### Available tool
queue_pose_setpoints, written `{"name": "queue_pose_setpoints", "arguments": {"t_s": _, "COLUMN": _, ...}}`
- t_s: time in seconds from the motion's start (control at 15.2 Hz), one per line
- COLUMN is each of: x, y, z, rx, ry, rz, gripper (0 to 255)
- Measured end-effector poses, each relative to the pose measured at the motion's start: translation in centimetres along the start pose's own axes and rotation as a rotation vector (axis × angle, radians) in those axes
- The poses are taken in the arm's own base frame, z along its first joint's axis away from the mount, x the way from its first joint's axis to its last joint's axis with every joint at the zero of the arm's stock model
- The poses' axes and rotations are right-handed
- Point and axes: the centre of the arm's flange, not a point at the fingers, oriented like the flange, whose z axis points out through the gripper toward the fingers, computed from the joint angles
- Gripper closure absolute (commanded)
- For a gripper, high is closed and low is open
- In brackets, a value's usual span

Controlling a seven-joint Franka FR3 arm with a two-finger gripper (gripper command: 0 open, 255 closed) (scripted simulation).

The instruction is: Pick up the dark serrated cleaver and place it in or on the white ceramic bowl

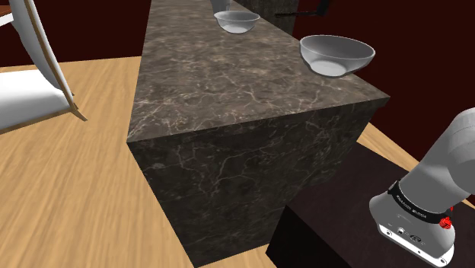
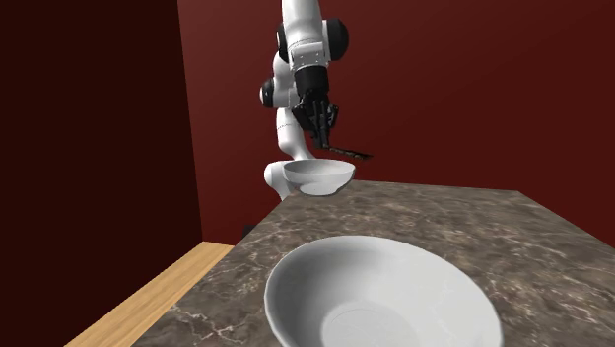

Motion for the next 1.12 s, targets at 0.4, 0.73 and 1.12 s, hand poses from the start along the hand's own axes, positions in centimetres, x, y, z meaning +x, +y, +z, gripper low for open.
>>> {"name": "queue_pose_setpoints", "arguments": {"t_s": 0.4, "x": -7.3, "y": -2.9, "z": -1.3, "rx": 0.0, "ry": 0.0, "rz": 0.0, "gripper": 255}}
{"name": "queue_pose_setpoints", "arguments": {"t_s": 0.73, "x": -10.8, "y": -4.1, "z": -0.6, "rx": 0.0, "ry": 0.0, "rz": 0.0, "gripper": 255}}
{"name": "queue_pose_setpoints", "arguments": {"t_s": 1.12, "x": -11.7, "y": -4.2, "z": 2.5, "rx": 0.001, "ry": 0.0, "rz": 0.0, "gripper": 255}}
